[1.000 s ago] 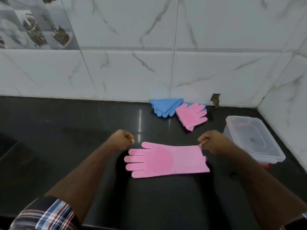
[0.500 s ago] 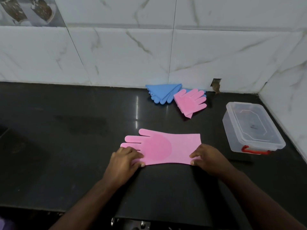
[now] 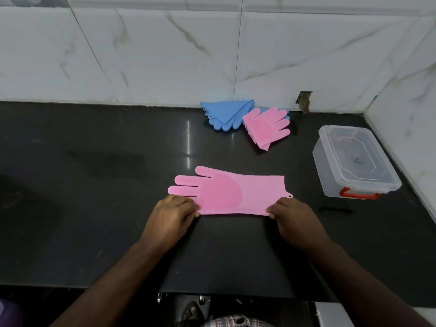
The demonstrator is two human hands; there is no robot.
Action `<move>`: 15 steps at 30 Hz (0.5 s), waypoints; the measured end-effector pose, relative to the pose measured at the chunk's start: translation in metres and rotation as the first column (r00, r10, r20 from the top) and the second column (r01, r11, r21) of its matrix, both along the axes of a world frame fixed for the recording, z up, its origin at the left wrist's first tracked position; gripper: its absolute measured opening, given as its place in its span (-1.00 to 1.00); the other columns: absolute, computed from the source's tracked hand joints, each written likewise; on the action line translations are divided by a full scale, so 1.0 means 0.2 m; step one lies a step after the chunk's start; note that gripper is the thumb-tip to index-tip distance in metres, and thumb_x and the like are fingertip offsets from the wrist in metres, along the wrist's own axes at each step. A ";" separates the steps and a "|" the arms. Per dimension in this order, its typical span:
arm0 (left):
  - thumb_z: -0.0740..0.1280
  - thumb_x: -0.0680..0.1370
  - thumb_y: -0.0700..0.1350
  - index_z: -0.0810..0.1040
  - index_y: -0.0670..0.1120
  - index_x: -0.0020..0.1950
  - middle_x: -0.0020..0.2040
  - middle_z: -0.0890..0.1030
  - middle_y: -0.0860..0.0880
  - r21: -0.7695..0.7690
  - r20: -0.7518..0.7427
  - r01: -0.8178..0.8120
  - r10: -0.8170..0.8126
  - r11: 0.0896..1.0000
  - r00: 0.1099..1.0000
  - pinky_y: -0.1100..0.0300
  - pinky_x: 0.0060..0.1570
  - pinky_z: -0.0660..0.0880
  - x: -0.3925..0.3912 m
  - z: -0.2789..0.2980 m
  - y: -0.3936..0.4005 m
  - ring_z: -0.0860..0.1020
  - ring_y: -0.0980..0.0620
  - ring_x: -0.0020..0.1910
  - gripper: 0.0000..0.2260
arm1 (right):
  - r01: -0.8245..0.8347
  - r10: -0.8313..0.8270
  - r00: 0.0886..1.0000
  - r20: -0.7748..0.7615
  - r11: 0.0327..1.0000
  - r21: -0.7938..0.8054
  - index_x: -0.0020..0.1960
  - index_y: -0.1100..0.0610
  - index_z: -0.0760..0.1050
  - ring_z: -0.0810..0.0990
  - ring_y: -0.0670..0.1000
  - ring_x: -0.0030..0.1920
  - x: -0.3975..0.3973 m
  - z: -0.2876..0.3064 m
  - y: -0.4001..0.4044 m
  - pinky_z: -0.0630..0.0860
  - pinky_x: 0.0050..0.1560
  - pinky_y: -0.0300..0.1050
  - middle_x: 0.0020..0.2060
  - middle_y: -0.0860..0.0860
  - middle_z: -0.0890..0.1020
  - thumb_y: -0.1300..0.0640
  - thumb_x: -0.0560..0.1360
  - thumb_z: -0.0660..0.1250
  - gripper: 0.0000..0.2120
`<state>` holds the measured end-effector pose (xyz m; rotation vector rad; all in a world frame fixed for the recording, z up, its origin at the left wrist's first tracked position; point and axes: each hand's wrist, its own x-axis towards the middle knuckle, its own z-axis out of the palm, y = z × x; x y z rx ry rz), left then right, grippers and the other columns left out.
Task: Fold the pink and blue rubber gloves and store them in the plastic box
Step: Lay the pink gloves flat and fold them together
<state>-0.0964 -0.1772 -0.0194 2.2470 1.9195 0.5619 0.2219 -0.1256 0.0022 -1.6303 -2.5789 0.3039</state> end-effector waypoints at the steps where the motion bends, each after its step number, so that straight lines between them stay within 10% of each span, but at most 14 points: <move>1: 0.27 0.52 0.10 0.70 0.05 -0.02 -0.05 0.69 0.12 0.015 0.003 0.011 -0.011 1.000 1.000 0.11 -0.11 0.51 0.00 0.01 0.00 0.63 -0.01 -0.04 -0.75 | 0.009 -0.009 1.000 0.008 1.000 0.009 0.13 0.00 0.65 0.62 0.02 0.01 0.01 0.00 -0.01 0.56 0.01 -0.03 0.05 -0.03 0.67 0.17 0.49 0.37 -0.76; 7: 0.29 0.54 0.10 0.67 0.07 -0.07 -0.11 0.67 0.16 -0.007 0.017 0.113 -0.112 0.994 0.994 0.05 -0.13 0.53 -0.02 0.02 -0.08 0.61 0.04 -0.10 -0.80 | 0.009 -0.009 1.000 -0.003 1.000 0.022 0.03 -0.02 0.68 0.64 0.03 -0.08 0.04 -0.02 -0.13 0.56 -0.14 -0.03 -0.05 -0.04 0.69 0.22 0.42 0.45 -0.77; 15: 0.24 0.52 0.14 0.67 0.10 0.09 0.05 0.64 0.15 0.027 0.060 0.076 -0.077 0.997 0.995 0.00 0.02 0.50 -0.01 0.05 -0.08 0.57 0.02 0.09 -0.72 | 0.129 -0.135 0.982 -0.136 0.990 -0.054 0.22 0.04 0.61 0.56 -0.01 0.13 0.00 0.05 -0.14 0.44 0.13 -0.15 0.15 -0.02 0.63 0.09 0.55 0.34 -0.74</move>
